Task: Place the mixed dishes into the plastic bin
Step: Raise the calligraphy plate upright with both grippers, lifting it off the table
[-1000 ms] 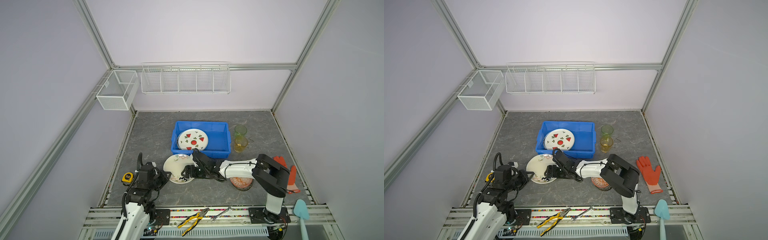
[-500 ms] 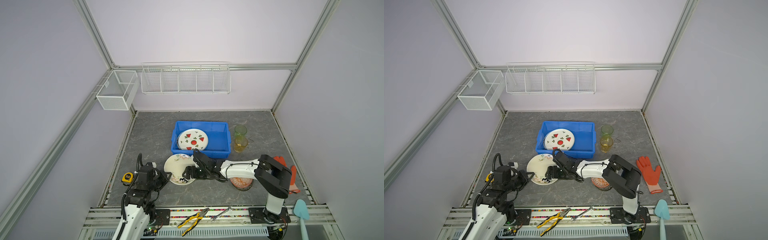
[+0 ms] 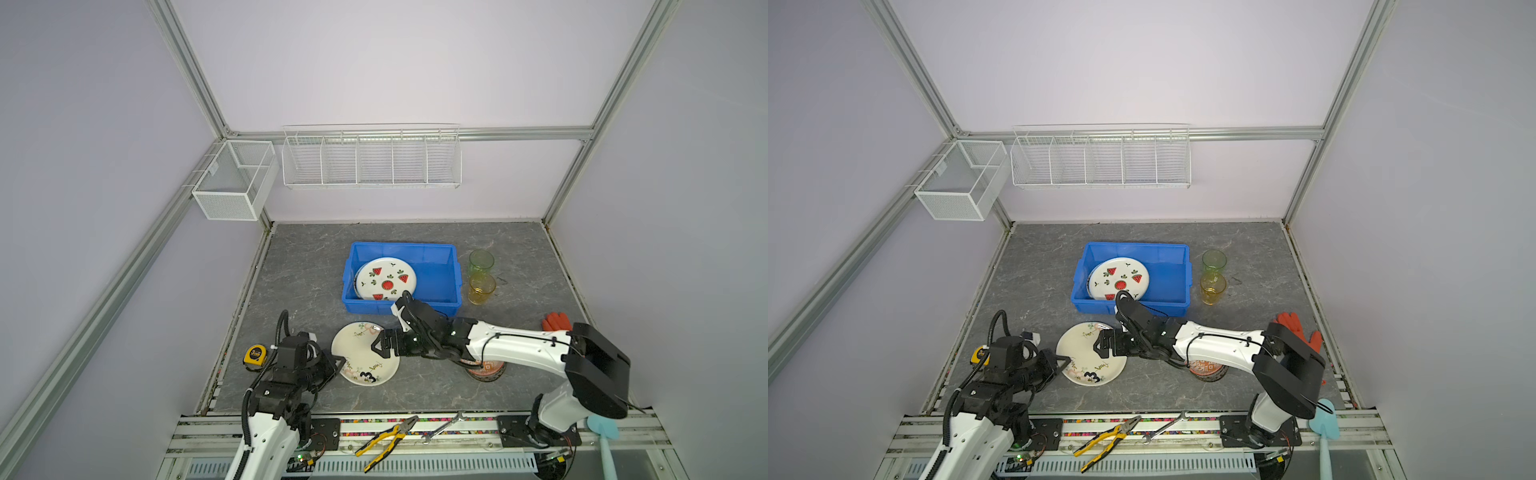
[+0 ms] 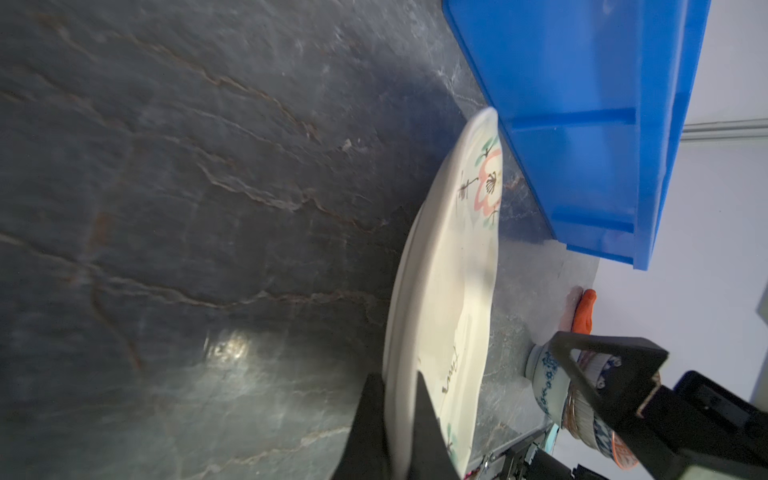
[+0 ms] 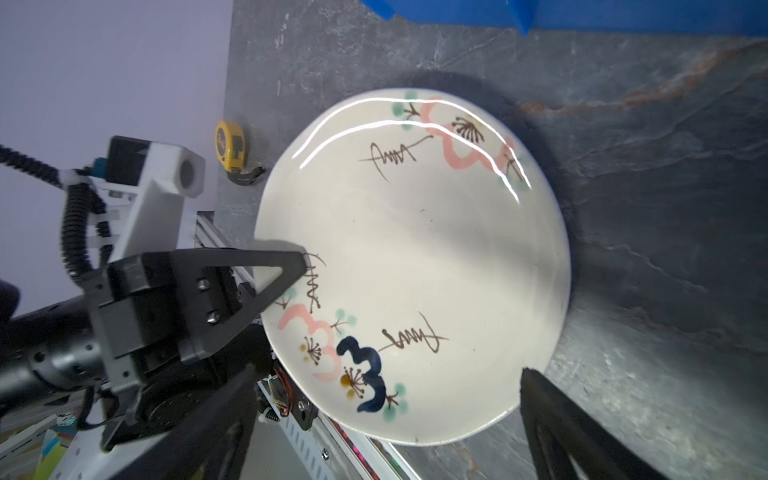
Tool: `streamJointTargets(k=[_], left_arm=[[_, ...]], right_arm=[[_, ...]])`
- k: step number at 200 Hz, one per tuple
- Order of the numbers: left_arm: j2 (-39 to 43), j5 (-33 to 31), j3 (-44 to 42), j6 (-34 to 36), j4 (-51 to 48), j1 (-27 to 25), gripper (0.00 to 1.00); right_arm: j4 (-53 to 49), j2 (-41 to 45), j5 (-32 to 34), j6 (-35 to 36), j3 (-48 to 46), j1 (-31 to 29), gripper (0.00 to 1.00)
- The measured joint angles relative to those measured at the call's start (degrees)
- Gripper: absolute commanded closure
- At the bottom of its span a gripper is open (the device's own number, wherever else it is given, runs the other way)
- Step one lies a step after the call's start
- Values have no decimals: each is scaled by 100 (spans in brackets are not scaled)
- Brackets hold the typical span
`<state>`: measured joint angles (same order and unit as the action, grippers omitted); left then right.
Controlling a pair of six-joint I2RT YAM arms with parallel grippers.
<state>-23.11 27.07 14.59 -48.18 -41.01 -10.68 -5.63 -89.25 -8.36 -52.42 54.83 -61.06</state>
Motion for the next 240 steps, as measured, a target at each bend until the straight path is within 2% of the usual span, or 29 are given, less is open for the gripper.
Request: streamJointTargets(k=[69,124,186,240], left_arm=[[262,723,0,243,-42,0,100],[240,1447,66,107,686,0,100],[-284,2170,693,142,1246,-22,100],[-385,2380,846,278,1261,-33,100]], right_arm=[[-492,1742,-249,254,-1005,586,8],[-968,3305,-730,337,-1613,1285,24],[-925,3536,-1381,289,-1902,1410,33],[-463,3265,-1707,219,-1869,1412,40]])
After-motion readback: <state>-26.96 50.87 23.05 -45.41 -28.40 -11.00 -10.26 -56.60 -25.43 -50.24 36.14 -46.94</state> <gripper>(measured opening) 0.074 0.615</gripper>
